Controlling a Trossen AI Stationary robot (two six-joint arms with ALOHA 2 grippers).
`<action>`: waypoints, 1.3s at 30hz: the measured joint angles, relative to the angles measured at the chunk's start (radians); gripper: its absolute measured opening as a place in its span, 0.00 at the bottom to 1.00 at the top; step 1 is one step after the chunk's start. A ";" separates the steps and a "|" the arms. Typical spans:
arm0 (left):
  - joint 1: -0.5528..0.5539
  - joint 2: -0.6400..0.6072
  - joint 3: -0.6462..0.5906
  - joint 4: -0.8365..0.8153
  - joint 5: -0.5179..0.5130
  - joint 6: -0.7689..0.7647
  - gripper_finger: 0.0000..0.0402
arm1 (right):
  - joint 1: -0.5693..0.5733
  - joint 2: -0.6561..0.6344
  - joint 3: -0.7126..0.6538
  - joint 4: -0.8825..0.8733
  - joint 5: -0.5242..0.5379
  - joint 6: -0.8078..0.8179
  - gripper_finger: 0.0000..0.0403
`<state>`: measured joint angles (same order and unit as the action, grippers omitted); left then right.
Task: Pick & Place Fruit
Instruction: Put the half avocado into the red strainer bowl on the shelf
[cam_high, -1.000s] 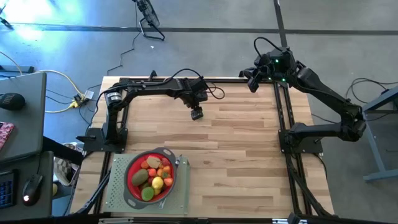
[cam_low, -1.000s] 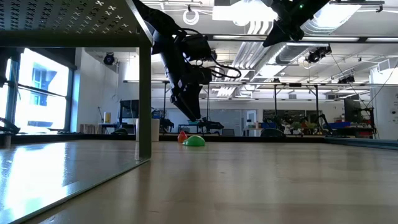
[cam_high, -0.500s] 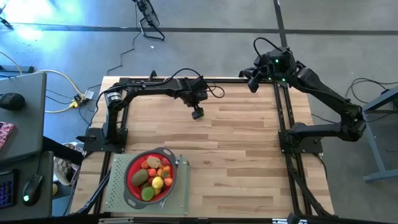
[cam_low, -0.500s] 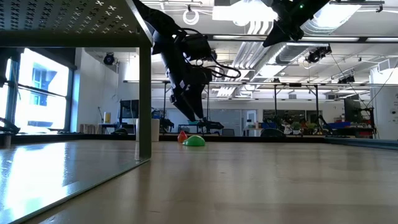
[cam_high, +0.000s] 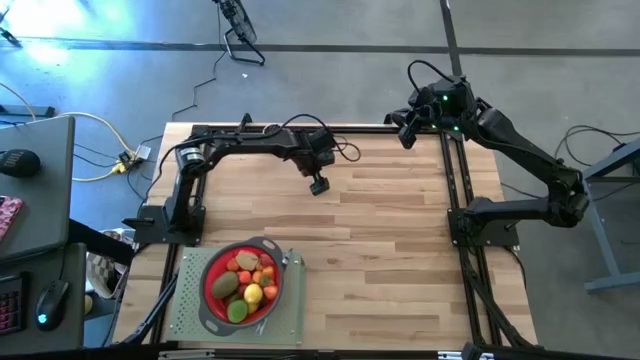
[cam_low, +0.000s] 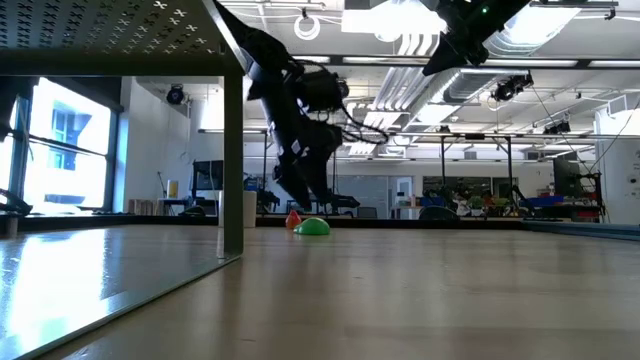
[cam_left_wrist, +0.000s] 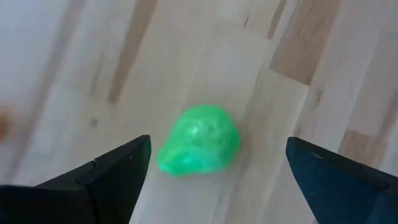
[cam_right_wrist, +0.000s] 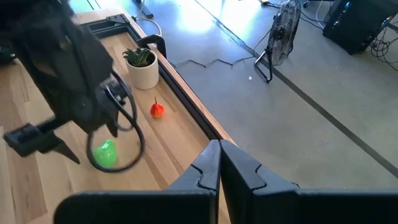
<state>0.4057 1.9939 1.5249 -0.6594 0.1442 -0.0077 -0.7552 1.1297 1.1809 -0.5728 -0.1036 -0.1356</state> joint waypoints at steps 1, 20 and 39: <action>0.000 0.013 0.000 0.006 0.006 -0.004 0.91 | 0.000 0.000 0.000 0.000 0.000 0.000 0.01; -0.007 0.114 0.004 0.033 0.009 0.005 0.91 | 0.000 0.000 0.000 -0.001 0.000 -0.002 0.01; -0.007 0.118 0.002 0.032 -0.053 -0.009 0.58 | 0.000 0.000 0.000 -0.001 0.000 -0.023 0.01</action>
<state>0.3989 2.1117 1.5269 -0.6277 0.0914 -0.0162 -0.7552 1.1301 1.1809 -0.5735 -0.1032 -0.1585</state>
